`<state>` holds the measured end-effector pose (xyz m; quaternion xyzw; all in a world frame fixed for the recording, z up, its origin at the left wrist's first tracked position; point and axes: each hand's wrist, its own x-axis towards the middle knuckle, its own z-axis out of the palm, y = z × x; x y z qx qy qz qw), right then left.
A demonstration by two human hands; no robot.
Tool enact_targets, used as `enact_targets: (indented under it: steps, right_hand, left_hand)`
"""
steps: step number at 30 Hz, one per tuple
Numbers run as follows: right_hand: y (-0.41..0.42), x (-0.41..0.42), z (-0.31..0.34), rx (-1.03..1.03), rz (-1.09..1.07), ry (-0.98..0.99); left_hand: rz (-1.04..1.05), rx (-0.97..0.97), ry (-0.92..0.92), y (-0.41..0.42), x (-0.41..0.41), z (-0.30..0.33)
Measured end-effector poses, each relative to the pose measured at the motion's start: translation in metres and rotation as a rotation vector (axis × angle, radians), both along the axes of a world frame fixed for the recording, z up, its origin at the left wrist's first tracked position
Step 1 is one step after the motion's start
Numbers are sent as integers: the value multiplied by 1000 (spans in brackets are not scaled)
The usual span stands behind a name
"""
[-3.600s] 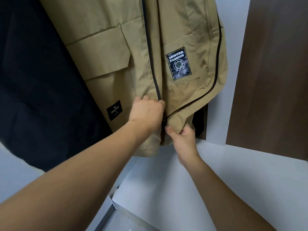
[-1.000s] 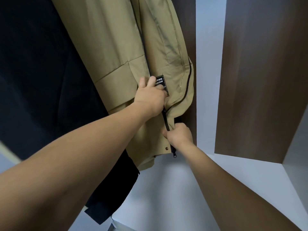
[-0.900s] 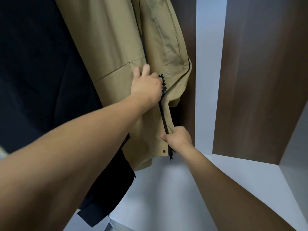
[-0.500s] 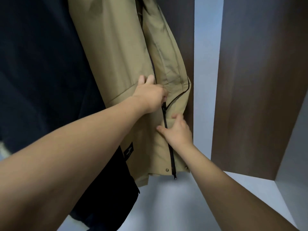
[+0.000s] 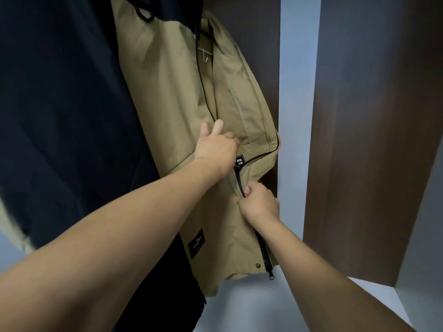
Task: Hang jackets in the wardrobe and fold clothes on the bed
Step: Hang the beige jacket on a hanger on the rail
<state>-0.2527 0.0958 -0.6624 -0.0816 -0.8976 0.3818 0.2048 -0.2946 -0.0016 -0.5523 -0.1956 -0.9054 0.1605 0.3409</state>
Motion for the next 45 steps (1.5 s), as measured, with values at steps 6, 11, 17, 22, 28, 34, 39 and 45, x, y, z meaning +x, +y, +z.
enact_targets:
  steps: [6, 11, 17, 22, 28, 34, 39, 45]
  right_hand:
    - [8, -5, 17, 56, 7, 22]
    - [10, -20, 40, 75, -10, 35]
    - [1, -23, 33, 75, 0, 22]
    - [-8, -15, 14, -79, -18, 89]
    - [-8, -20, 22, 24, 1, 83]
    - [4, -23, 41, 60, 75, 34]
    - [0, -20, 37, 103, 187, -95]
    - [-4, -19, 32, 156, 256, -168]
  left_hand:
    - [-30, 22, 4, 6, 0, 25]
    - [-48, 73, -201, 7, -2, 39]
    - [-81, -32, -185, 6, -2, 21]
    - [-22, 44, -85, 3, -9, 37]
    - [-7, 73, 75, -1, -14, 44]
    - [-75, 121, 143, -2, -16, 60]
    - [-25, 184, 126, -1, -13, 73]
    - [-69, 296, 136, -7, -14, 116]
